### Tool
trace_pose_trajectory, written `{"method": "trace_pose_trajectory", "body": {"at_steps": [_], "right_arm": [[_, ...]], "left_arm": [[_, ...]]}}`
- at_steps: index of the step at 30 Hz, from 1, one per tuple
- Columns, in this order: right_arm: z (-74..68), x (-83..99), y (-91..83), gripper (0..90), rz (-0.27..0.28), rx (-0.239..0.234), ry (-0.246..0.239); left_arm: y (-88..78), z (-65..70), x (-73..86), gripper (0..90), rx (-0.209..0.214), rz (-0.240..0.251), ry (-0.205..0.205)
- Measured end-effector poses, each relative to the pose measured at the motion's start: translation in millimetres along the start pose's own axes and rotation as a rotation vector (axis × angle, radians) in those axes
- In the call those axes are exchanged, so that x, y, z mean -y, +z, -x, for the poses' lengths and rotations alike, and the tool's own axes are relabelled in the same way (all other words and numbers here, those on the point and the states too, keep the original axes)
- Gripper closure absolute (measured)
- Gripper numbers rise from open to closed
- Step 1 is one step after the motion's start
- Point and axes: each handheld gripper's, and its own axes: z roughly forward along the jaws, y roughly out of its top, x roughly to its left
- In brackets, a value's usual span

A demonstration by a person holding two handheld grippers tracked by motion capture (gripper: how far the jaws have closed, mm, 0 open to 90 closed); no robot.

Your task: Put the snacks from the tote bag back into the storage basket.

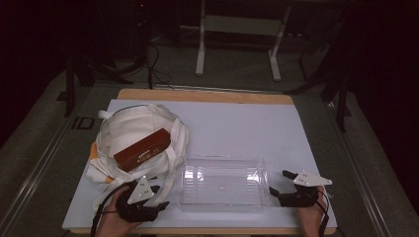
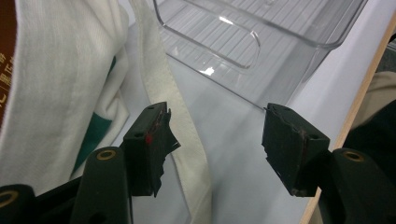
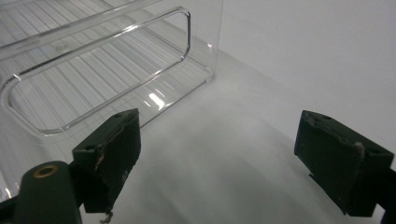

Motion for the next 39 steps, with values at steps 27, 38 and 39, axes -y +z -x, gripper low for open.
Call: {"method": "trace_pose_trajectory", "body": {"at_steps": [27, 38, 39], "right_arm": [[-0.9, 0.9, -2.0, 14.6, 0.021, 0.017, 0.006], [-1.1, 1.2, -2.5, 14.6, 0.024, 0.018, 0.003], [-1.1, 1.2, -2.5, 14.6, 0.025, 0.018, 0.003]], "left_arm": [[-25.5, -20.9, -19.6, 41.8, 0.016, -0.035, 0.093], [-37.1, -35.5, -25.6, 41.8, 0.017, -0.043, 0.109], [-37.7, -37.1, -25.6, 41.8, 0.020, -0.041, 0.109]]}}
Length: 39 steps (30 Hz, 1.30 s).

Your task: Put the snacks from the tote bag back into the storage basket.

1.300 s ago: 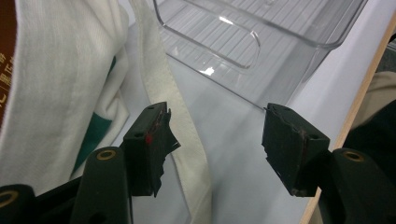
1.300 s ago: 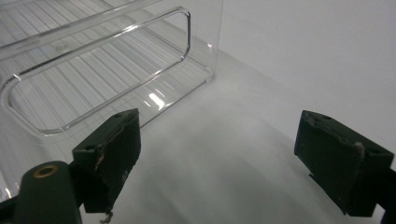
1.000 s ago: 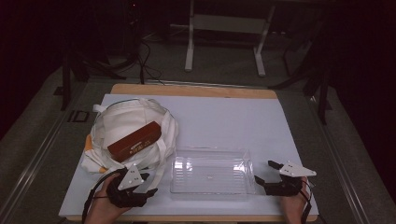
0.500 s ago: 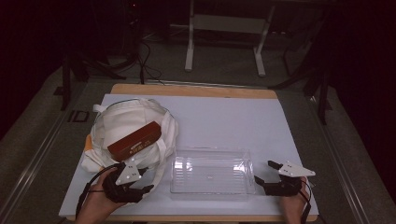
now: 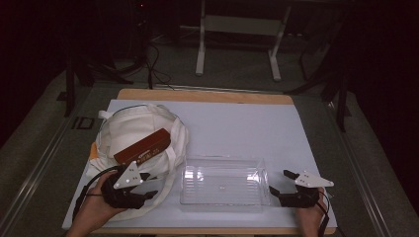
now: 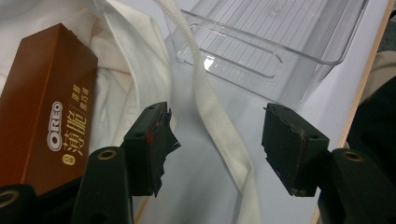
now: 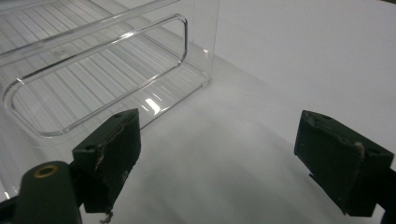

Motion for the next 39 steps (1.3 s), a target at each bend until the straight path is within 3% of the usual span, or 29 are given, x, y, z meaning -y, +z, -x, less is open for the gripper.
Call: {"method": "trace_pose_trajectory", "body": {"at_steps": [8, 13, 26, 34, 39], "right_arm": [[-1.1, -0.1, 0.3, 14.6, -0.002, 0.002, -0.011], [-1.2, -0.1, -0.1, 14.6, -0.003, 0.001, -0.013], [-2.8, -0.6, 1.3, 14.6, -0.015, 0.000, -0.029], [-3.1, -0.8, 1.9, 14.6, -0.020, -0.001, -0.034], [-3.5, -0.9, 1.9, 14.6, -0.023, -0.001, -0.034]], "left_arm": [[-6.1, -15.4, 1.0, 42.3, 0.006, 0.009, -0.010], [-11.8, -24.9, 0.1, 42.6, -0.012, 0.009, -0.010], [-23.0, -59.2, 0.8, 42.6, -0.058, 0.023, -0.077], [-22.1, -72.9, -6.1, 41.4, -0.085, -0.038, -0.063], [-17.0, -82.3, -8.1, 40.5, -0.080, -0.063, -0.067]]}}
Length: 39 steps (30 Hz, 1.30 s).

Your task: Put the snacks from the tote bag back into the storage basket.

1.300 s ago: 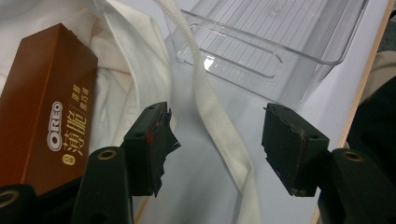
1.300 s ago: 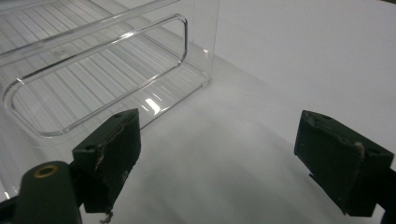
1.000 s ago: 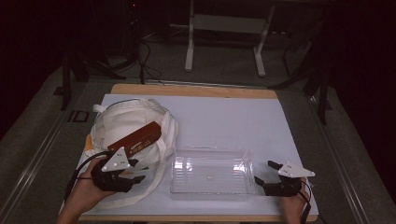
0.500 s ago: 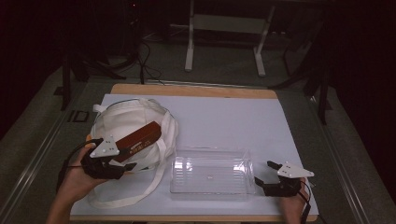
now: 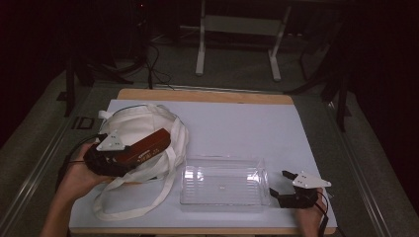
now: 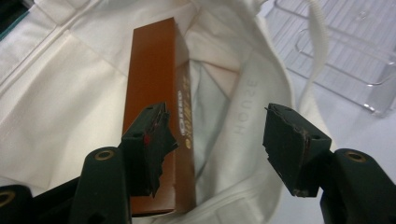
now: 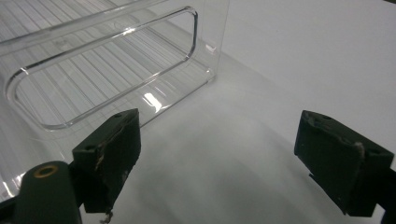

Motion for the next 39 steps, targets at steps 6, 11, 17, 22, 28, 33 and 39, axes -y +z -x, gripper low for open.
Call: {"method": "trace_pose_trajectory", "body": {"at_steps": [6, 11, 17, 22, 28, 33, 39], "right_arm": [[-0.1, -0.1, 0.3, 14.6, -0.002, -0.001, -0.004], [-0.2, -0.2, 0.3, 14.6, -0.003, -0.003, -0.005], [-0.8, -0.3, 0.8, 14.6, -0.007, 0.000, -0.009], [-1.0, -0.4, 1.1, 14.6, -0.009, 0.001, -0.010], [-0.9, -0.4, 1.0, 14.6, -0.009, 0.001, -0.010], [-1.0, -0.5, 1.2, 14.6, -0.011, 0.001, -0.012], [-1.0, -0.5, 1.2, 14.6, -0.011, 0.001, -0.012]], "left_arm": [[3.4, -5.4, -0.9, 40.2, -0.026, -0.006, -0.002], [6.9, -9.5, 0.6, 39.7, -0.025, -0.026, -0.002], [10.6, -17.5, 2.2, 38.3, -0.004, -0.047, -0.017], [15.4, -25.7, 2.5, 37.6, 0.016, -0.079, -0.023], [21.9, -31.8, 1.0, 36.5, 0.034, -0.122, -0.033], [28.7, -35.1, 1.1, 34.6, 0.039, -0.149, -0.043], [36.6, -42.6, 3.9, 31.5, 0.039, -0.209, -0.065]]}}
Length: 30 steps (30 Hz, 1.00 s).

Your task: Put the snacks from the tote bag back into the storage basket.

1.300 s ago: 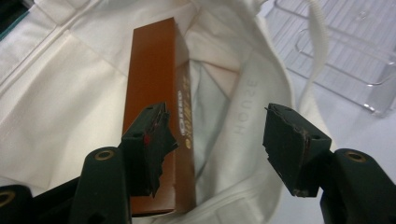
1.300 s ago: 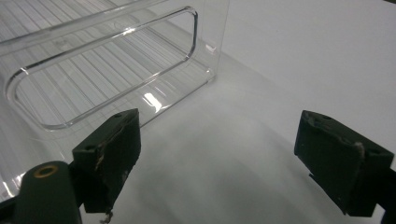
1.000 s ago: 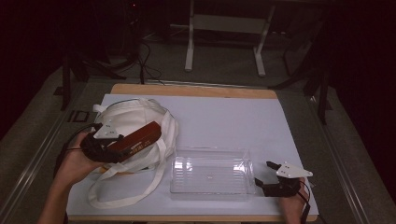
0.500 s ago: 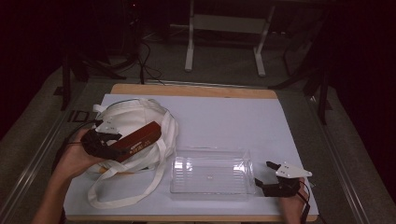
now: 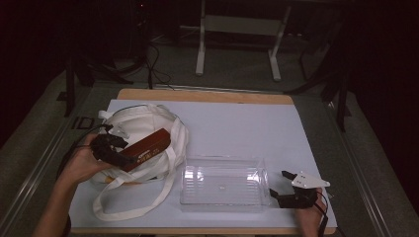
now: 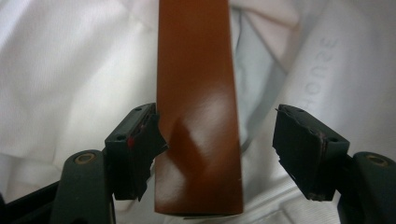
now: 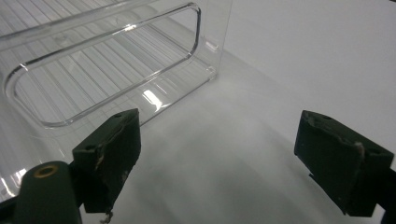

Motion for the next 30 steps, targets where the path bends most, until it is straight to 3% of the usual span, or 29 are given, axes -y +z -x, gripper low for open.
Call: {"method": "trace_pose_trajectory", "body": {"at_steps": [13, 23, 30], "right_arm": [[-0.4, -0.1, 0.3, 14.6, -0.003, 0.000, -0.006], [-0.7, -0.1, 0.4, 14.6, -0.003, -0.001, -0.009], [-0.7, -0.1, 0.5, 14.6, -0.004, -0.002, -0.010]], "left_arm": [[16.4, -11.6, 1.4, 32.8, 0.034, -0.108, -0.039], [37.6, -12.0, -10.5, 35.6, 0.050, -0.242, -0.024], [43.7, -13.7, -12.1, 38.4, 0.076, -0.281, -0.036]]}}
